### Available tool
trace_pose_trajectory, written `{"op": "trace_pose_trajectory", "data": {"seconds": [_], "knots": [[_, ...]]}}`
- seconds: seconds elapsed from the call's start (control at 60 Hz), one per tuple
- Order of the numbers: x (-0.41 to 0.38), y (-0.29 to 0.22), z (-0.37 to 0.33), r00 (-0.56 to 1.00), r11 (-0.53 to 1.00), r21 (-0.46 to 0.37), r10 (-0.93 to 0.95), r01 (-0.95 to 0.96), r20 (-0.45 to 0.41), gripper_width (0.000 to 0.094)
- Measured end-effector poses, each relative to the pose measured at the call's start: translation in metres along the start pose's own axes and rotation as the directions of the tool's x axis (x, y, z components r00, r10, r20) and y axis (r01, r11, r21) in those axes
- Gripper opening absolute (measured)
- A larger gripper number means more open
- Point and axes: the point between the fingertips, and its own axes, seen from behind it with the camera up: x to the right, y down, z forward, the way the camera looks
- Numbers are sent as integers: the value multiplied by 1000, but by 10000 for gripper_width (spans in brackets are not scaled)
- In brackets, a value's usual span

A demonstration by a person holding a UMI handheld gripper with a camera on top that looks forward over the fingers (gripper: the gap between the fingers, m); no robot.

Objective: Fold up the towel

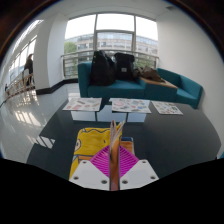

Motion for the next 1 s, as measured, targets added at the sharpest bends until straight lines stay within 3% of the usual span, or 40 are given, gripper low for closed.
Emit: {"op": "trace_pose_trajectory", "data": {"seconds": [0.117, 0.2, 0.25, 0.417, 0.583, 0.883, 1.0], "knots": [[31, 39, 20, 999, 993, -112, 33, -35, -19, 480], [42, 32, 16, 998, 995, -87, 57, -57, -6, 676], [47, 19, 4, 997, 996, -56, 72, -72, 2, 741], [55, -46, -59, 994, 993, 67, 91, -95, 55, 790], [64, -70, -133, 991, 985, 129, 102, -113, 89, 807], [99, -37, -237, 999, 981, 191, 34, -34, 4, 811], [104, -27, -262, 999, 978, 205, 38, -39, 10, 808]]}}
